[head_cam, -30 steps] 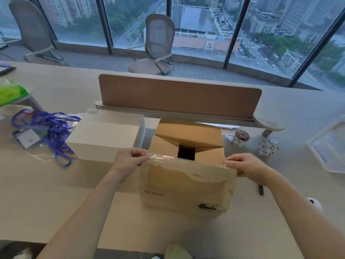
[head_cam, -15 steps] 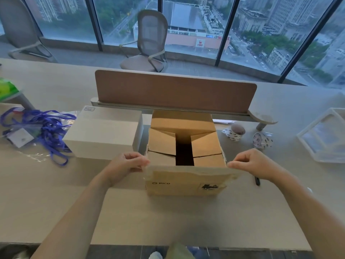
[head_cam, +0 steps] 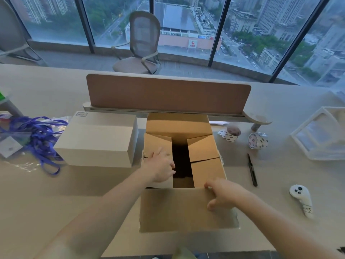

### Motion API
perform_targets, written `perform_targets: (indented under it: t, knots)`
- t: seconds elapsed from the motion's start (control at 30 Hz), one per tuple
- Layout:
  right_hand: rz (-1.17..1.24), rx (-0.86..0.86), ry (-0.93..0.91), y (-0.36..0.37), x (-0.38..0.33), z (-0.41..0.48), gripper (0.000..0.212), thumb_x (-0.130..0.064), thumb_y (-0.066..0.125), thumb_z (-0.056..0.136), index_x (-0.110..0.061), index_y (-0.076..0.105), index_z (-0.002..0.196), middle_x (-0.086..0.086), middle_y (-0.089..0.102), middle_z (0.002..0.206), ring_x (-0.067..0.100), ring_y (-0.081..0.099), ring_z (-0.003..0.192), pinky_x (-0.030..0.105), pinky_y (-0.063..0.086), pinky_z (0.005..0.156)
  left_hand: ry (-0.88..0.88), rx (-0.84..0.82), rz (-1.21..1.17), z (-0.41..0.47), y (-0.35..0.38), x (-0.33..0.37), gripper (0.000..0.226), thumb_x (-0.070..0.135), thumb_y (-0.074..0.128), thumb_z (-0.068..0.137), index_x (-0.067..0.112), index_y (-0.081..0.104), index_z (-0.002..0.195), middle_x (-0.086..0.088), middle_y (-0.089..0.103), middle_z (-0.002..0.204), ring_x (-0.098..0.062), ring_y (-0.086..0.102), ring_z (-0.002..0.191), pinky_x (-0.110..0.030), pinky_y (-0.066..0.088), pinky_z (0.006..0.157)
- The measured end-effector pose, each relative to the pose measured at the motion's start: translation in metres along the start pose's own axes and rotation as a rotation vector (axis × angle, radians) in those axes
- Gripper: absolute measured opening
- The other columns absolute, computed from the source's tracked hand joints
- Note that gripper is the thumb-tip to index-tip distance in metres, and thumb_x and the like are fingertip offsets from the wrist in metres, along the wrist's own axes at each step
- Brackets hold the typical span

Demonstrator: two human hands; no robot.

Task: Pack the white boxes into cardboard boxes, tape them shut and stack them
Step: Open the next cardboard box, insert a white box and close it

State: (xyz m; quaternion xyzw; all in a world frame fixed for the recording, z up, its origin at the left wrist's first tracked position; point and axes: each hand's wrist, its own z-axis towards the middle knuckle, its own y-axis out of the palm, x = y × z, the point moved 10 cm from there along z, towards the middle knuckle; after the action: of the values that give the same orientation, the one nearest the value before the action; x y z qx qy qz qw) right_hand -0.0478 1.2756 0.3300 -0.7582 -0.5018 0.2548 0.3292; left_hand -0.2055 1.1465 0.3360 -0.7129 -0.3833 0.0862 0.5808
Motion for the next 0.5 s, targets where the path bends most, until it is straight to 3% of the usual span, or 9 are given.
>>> perform_targets:
  t: [0.03,0.1,0.27,0.4,0.5]
  knots:
    - [-0.025,0.031,0.004,0.002,0.000,0.001,0.072,-0.049,0.076,0.077,-0.028,0.045,0.139,-0.002,0.050,0.129,0.022,0.056,0.113,0.040,0.051,0.092,0.007,-0.001,0.102,0.009,0.007,0.005,0.039,0.052,0.048,0.099,0.037,0.059,0.132,-0.003,0.016,0.165,-0.033,-0.007,0.152,-0.055,-0.001,0.121]
    - [-0.047,0.090,0.005,0.005,-0.002,0.003,0.067,-0.048,0.075,0.080,-0.026,0.045,0.136,-0.001,0.049,0.127,0.024,0.058,0.110,0.040,0.054,0.087,0.024,-0.017,0.230,0.025,0.020,0.013,0.046,0.059,0.045,0.097,0.041,0.053,0.139,0.000,-0.004,0.166,-0.036,-0.021,0.149,-0.058,-0.009,0.119]
    - [-0.023,0.123,-0.026,0.005,0.000,0.008,0.069,-0.049,0.072,0.083,-0.026,0.042,0.141,0.000,0.051,0.130,0.024,0.059,0.111,0.039,0.053,0.089,-0.006,-0.173,0.467,0.040,0.054,0.017,0.040,0.053,0.053,0.096,0.025,0.071,0.118,-0.008,-0.008,0.167,-0.038,-0.030,0.146,-0.060,-0.011,0.119]
    - [0.097,0.124,-0.055,-0.019,0.010,0.011,0.067,-0.060,0.061,0.087,-0.026,0.044,0.142,-0.001,0.062,0.126,0.020,0.061,0.110,0.036,0.053,0.091,0.052,-0.109,0.312,0.039,0.029,0.022,0.026,0.045,0.053,0.093,0.026,0.068,0.104,-0.005,-0.006,0.167,-0.034,-0.028,0.148,-0.061,-0.008,0.119]
    - [0.092,0.189,-0.081,-0.049,0.013,0.023,0.066,-0.058,0.058,0.090,-0.029,0.038,0.146,0.000,0.061,0.127,0.019,0.061,0.110,0.038,0.053,0.093,0.112,0.011,0.102,0.023,-0.011,0.021,0.039,0.039,0.052,0.091,0.039,0.052,0.131,0.008,-0.009,0.164,-0.027,-0.030,0.148,-0.057,-0.010,0.120]
